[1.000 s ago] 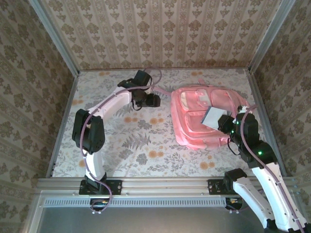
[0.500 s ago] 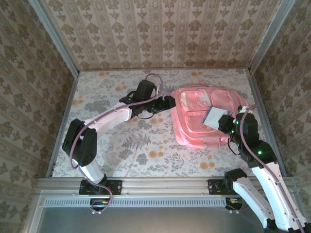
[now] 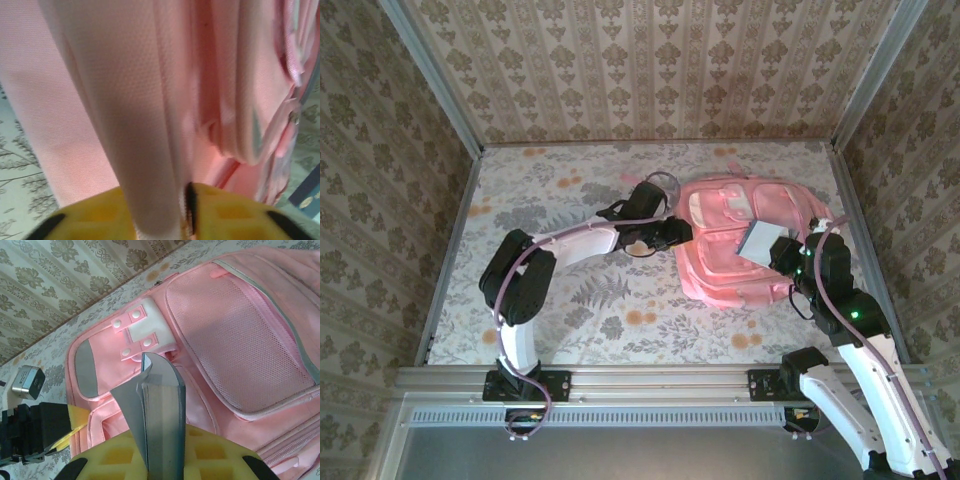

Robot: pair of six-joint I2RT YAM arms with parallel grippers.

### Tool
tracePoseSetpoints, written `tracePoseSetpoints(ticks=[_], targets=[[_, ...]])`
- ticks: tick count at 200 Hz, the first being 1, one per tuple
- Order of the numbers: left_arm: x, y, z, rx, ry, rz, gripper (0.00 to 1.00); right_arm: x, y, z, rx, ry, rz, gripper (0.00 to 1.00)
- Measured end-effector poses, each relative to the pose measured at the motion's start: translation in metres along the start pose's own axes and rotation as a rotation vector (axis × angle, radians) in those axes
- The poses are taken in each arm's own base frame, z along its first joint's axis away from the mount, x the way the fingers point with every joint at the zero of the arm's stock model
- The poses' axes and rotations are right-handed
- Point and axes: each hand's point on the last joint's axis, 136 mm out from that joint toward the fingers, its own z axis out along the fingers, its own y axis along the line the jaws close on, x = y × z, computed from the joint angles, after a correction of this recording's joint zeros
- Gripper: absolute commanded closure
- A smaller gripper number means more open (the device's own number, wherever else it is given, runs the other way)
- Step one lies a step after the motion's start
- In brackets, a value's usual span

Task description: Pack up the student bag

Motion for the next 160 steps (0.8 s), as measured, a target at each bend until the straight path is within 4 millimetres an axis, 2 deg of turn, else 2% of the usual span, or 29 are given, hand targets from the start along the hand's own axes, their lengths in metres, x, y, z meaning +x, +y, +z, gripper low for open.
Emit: tracePoseSetpoints(ticks=[9, 33, 51, 71, 75, 80, 83, 88, 106, 116, 120, 134, 160], targets=[[-0.001, -0.002, -0.002, -0.003, 0.006, 0.008, 1.00, 0.000, 0.000, 0.000, 0.000, 0.000, 0.000, 1.00], [-0.005, 0.006, -0.012, -0.042, 0.035, 0.056, 1.00, -0.002, -0.001, -0.003, 0.006, -0.006, -0.004, 1.00], [-0.010, 0.027, -0.032, -0.087, 0.059, 0.075, 1.00, -0.006, -0.002, -0.009, 0.007, -0.027, -0.007, 1.00], [-0.016, 0.063, -0.073, -0.143, 0.064, 0.053, 1.00, -0.011, -0.001, -0.015, 0.002, -0.050, -0.012, 1.00], [-0.017, 0.072, -0.082, -0.156, 0.061, 0.042, 0.91, -0.012, -0.001, -0.015, 0.002, -0.053, -0.012, 1.00], [-0.018, 0.085, -0.096, -0.177, 0.056, 0.022, 0.74, -0.013, -0.001, -0.016, 0.001, -0.055, -0.014, 0.99], [-0.019, 0.093, -0.104, -0.189, 0.049, 0.011, 0.60, -0.013, -0.001, -0.016, 0.002, -0.057, -0.013, 0.99], [-0.020, 0.107, -0.117, -0.216, 0.036, -0.017, 0.46, -0.013, -0.001, -0.016, 0.002, -0.057, -0.013, 0.98], [-0.024, 0.163, -0.168, -0.348, -0.034, -0.141, 0.19, -0.013, -0.001, -0.015, 0.003, -0.055, -0.014, 0.88], [-0.027, 0.187, -0.194, -0.434, -0.078, -0.186, 0.09, -0.013, -0.001, -0.014, 0.004, -0.053, -0.014, 0.82], [-0.028, 0.194, -0.203, -0.470, -0.095, -0.200, 0.01, -0.013, -0.001, -0.014, 0.005, -0.053, -0.014, 0.81], [-0.031, 0.210, -0.239, -0.574, -0.180, -0.218, 0.00, -0.012, -0.001, -0.012, 0.010, -0.046, -0.016, 0.78], [-0.036, 0.218, -0.321, -0.667, -0.409, -0.277, 0.00, -0.012, -0.001, -0.010, 0.016, -0.039, -0.017, 0.76]])
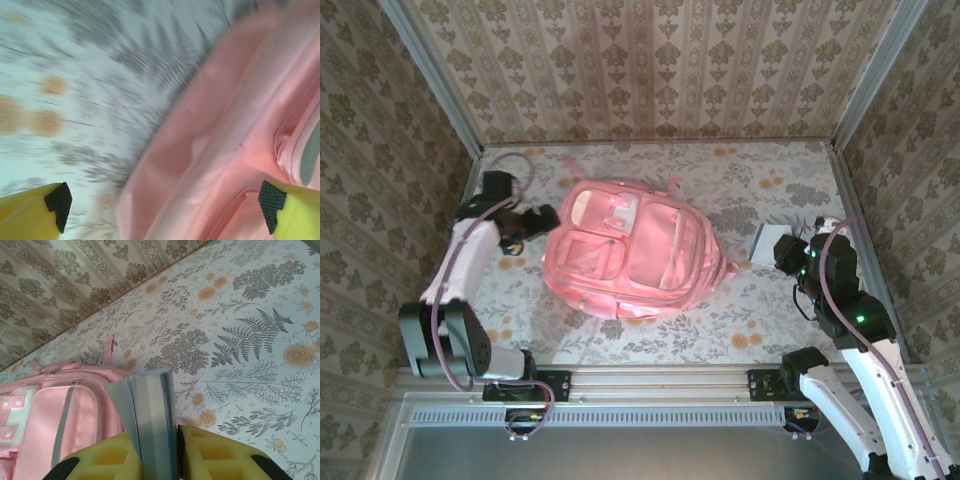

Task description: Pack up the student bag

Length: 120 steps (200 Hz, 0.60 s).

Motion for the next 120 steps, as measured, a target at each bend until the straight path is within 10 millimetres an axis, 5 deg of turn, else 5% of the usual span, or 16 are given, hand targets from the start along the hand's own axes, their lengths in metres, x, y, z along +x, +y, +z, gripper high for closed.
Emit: tracePoseSetpoints(ticks=[20, 48, 61, 82, 120], targets=[[-0.019, 0.020, -0.026, -0.037, -0.113, -0.062, 0.00, 0.000, 0.000, 0.000, 0.001, 0.000, 0.000, 0.75], [-0.011, 0.002, -0.031, -0.017, -0.126, -0.001, 0.02, -0.002, 0.001, -0.001, -0.002, -0.004, 0.000, 0.75], [-0.001, -0.026, -0.037, 0.010, -0.131, 0.093, 0.04, -0.003, 0.002, -0.002, -0.005, -0.008, -0.001, 0.75], [0.025, -0.099, -0.053, 0.138, -0.138, 0.295, 0.08, -0.004, 0.002, -0.002, -0.006, -0.009, -0.001, 0.74], [0.120, -0.204, -0.053, 0.368, -0.020, 0.557, 0.17, -0.004, 0.002, -0.002, -0.006, -0.009, 0.000, 0.74]])
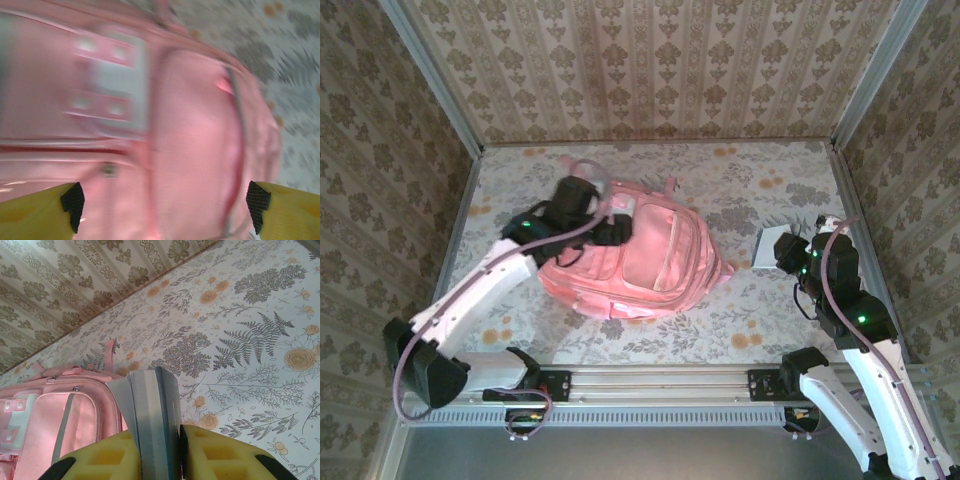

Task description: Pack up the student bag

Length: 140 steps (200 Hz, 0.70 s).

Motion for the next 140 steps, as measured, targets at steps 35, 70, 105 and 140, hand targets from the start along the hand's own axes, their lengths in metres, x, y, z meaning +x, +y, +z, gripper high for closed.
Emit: tracePoseSetpoints(ticks=[35, 70, 105, 140], targets=[[0.046, -0.059, 0.068, 0.081, 0.185, 0.086, 0.29, 0.001, 0.001, 0.000, -0.008, 0.007, 0.003, 0.75], [0.065, -0.072, 0.096, 0.098, 0.251, 0.094, 0.38, 0.003, 0.002, 0.001, -0.012, 0.015, 0.004, 0.77], [0.055, -0.086, 0.104, 0.148, 0.227, 0.071, 0.54, 0.008, 0.001, 0.004, -0.009, 0.031, 0.003, 0.78], [0.058, -0.091, 0.114, 0.170, 0.241, 0.057, 0.61, 0.011, 0.000, 0.007, -0.006, 0.044, 0.002, 0.79]])
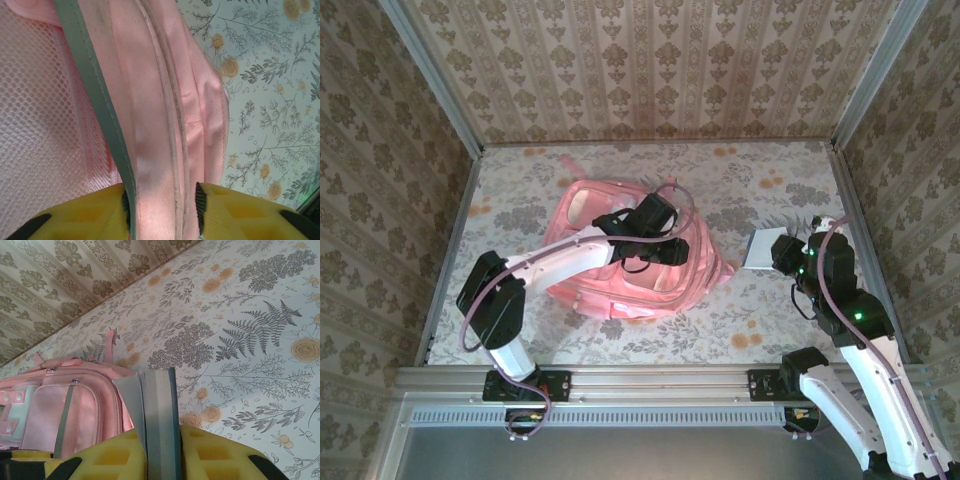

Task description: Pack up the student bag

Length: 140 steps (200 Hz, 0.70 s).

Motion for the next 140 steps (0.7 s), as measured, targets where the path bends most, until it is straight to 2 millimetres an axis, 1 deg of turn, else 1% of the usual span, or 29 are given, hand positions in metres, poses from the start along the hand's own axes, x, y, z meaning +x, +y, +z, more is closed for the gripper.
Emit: tracePoseSetpoints(ticks=[29, 44, 56, 67, 71, 79, 97, 106, 119, 127, 140], targets=[[0.001, 0.002, 0.005, 0.005, 0.011, -0.008, 0.61, 0.004, -0.001, 0.003, 0.003, 0.014, -0.002, 0.80], [0.000, 0.005, 0.007, 0.004, 0.011, -0.017, 0.65, 0.004, -0.001, 0.004, 0.003, 0.015, 0.001, 0.80], [-0.001, 0.011, 0.009, 0.000, 0.010, -0.033, 0.74, 0.003, 0.000, 0.004, -0.002, 0.014, 0.003, 0.81], [-0.002, 0.016, 0.012, -0.001, 0.015, -0.048, 0.78, 0.003, 0.001, 0.004, -0.007, 0.012, 0.003, 0.81], [-0.002, 0.018, 0.013, 0.001, 0.020, -0.050, 0.84, 0.002, 0.002, 0.004, -0.009, 0.011, 0.004, 0.81], [-0.001, 0.020, 0.017, 0.007, 0.031, -0.054, 1.00, 0.002, 0.002, 0.004, -0.012, 0.009, 0.006, 0.82], [0.003, 0.025, 0.025, 0.020, 0.066, -0.057, 1.00, 0.002, 0.004, 0.003, -0.023, 0.012, 0.008, 0.83], [0.003, 0.024, 0.025, 0.027, 0.074, -0.049, 1.00, 0.003, 0.006, 0.003, -0.031, 0.014, 0.007, 0.84], [0.001, 0.020, 0.018, 0.045, 0.080, -0.028, 1.00, 0.002, 0.007, 0.001, -0.044, 0.011, 0.006, 0.85], [-0.004, 0.016, 0.010, 0.062, 0.072, -0.014, 1.00, 0.002, 0.009, -0.002, -0.054, 0.008, 0.006, 0.85], [-0.012, 0.009, -0.013, 0.092, 0.054, 0.006, 1.00, 0.002, 0.011, -0.004, -0.072, 0.007, 0.007, 0.87]])
